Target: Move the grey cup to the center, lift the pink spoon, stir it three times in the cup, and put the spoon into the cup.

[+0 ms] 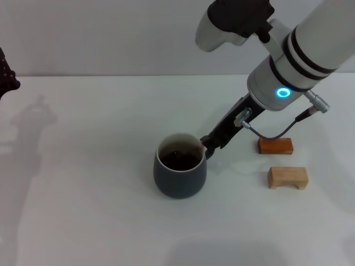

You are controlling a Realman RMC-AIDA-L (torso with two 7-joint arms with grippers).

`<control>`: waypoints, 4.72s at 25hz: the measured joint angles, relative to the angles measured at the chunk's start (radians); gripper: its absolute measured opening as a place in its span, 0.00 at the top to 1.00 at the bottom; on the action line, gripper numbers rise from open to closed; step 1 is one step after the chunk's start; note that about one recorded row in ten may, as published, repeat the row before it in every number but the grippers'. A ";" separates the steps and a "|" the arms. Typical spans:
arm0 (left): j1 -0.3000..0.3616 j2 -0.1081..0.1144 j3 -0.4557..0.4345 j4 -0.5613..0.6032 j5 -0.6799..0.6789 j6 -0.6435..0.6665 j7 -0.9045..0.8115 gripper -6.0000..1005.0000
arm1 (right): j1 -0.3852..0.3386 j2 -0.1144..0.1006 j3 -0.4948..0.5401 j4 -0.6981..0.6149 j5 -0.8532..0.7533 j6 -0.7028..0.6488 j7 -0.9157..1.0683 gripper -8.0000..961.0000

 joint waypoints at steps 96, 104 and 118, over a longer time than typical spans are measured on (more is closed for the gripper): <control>-0.023 0.003 -0.026 -0.015 0.007 0.008 -0.003 1.00 | 0.090 0.009 -0.025 -0.100 0.000 0.039 -0.006 0.77; -0.023 0.003 -0.026 -0.015 0.007 0.008 -0.003 1.00 | 0.091 0.009 -0.027 -0.101 -0.002 0.021 -0.022 0.60; -0.023 0.003 -0.026 -0.015 0.007 0.008 -0.003 1.00 | 0.044 0.010 -0.029 -0.028 -0.002 -0.203 -0.073 0.60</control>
